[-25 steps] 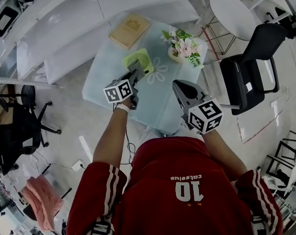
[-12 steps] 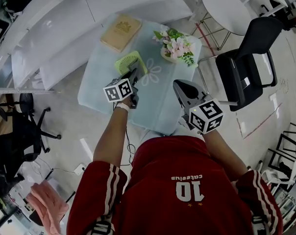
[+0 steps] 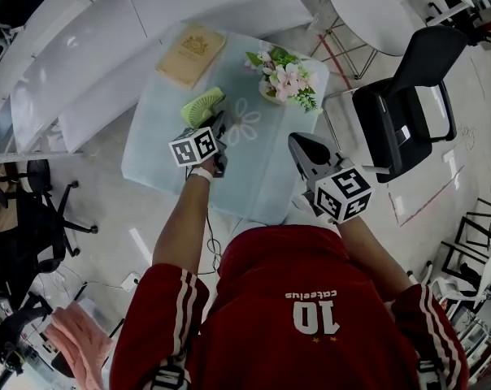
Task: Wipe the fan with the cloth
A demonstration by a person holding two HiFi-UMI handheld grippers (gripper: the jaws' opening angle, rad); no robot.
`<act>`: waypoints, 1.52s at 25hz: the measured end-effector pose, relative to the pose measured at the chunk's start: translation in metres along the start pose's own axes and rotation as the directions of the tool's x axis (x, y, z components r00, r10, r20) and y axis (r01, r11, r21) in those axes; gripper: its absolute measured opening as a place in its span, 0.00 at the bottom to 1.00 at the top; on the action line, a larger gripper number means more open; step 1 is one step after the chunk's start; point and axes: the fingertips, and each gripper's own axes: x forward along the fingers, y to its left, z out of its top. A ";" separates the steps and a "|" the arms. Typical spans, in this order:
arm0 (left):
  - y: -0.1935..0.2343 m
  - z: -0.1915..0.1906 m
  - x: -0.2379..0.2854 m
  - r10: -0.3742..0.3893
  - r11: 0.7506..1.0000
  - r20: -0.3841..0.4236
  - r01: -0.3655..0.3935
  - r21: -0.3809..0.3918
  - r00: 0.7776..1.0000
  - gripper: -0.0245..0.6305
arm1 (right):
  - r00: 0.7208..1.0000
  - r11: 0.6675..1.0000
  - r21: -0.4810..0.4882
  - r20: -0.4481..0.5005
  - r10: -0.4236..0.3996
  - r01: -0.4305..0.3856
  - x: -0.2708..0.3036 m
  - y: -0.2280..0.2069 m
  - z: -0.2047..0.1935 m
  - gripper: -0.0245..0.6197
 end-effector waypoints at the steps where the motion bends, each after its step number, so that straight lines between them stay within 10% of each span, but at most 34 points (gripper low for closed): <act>1: 0.001 0.000 0.002 0.001 1.000 0.000 -0.001 -0.002 1.000 0.08 | 1.000 1.000 0.001 -0.002 -0.001 0.001 0.000 -0.002 0.000 0.04; 38: 0.030 -0.002 -0.004 0.075 0.996 0.019 -0.074 -0.057 0.997 0.08 | 1.000 1.000 -0.009 -0.015 0.006 -0.006 -0.002 -0.004 0.001 0.04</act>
